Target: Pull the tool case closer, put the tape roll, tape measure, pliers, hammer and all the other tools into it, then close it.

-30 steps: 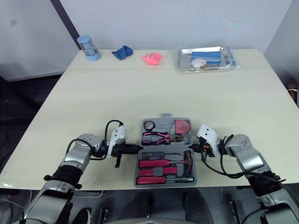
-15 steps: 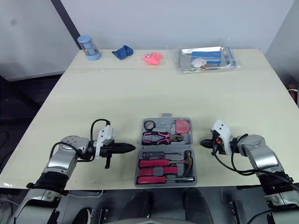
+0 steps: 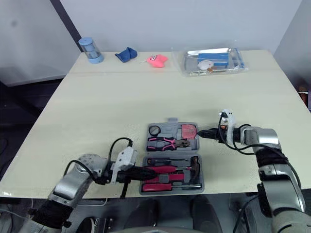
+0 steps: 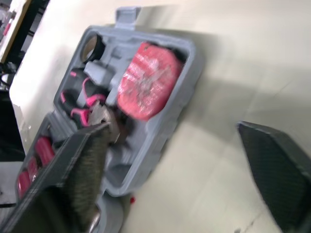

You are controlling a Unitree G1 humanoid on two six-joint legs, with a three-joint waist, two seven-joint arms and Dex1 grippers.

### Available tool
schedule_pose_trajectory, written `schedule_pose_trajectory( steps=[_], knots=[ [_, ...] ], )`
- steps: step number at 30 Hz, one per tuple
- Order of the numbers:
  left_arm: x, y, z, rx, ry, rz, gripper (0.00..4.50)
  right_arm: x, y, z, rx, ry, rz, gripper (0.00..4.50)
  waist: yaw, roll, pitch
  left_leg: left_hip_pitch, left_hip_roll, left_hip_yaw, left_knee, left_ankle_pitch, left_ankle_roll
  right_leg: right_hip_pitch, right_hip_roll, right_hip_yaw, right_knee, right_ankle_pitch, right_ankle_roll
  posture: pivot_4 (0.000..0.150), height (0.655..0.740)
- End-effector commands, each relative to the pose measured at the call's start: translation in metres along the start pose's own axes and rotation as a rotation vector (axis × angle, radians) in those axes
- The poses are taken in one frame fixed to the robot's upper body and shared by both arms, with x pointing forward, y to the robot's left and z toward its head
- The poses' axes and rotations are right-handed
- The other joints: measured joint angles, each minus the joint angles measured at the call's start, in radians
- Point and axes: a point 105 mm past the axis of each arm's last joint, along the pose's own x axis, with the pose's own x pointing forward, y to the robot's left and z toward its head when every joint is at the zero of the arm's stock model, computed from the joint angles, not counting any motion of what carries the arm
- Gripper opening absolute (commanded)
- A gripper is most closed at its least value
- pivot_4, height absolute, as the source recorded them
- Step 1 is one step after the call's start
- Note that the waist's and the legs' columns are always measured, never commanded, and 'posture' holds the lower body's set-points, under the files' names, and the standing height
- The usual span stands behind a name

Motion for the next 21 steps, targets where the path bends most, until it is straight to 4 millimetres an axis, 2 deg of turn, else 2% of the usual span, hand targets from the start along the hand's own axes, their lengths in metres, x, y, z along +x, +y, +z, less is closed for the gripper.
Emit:
schedule_pose_trajectory(
  steps=[1,5,9,21],
  knots=[
    [0.008,-0.004,-0.014,-0.010,0.058,0.021,0.00,0.017,0.009,0.012,-0.042,0.028,0.060,4.38,-0.001,0.000,0.000,0.000,0.000,0.000,0.000,0.000,0.000,0.000,0.000,0.000,0.000,0.000,0.000,0.150,0.7400],
    [0.009,-0.004,-0.024,-0.014,0.101,0.033,0.00,0.033,0.011,0.016,-0.044,0.041,0.081,4.38,0.001,0.000,0.000,0.000,0.000,0.000,0.000,0.000,0.000,0.000,0.000,0.000,0.000,0.000,0.000,0.150,0.7400],
    [0.009,-0.004,-0.028,-0.026,0.103,0.042,0.00,0.039,0.016,0.020,-0.030,0.030,0.131,4.38,0.001,0.000,0.000,0.000,0.000,0.000,0.000,0.000,0.000,0.000,0.000,0.000,0.000,0.000,0.000,0.150,0.7400],
    [0.008,-0.003,-0.029,-0.032,0.100,0.056,0.00,0.039,0.040,0.030,0.035,-0.027,0.357,4.38,-0.002,0.001,-0.001,0.001,0.000,0.000,-0.001,0.000,0.000,0.000,0.000,0.000,0.000,0.000,0.000,0.150,0.7400]
  ],
)
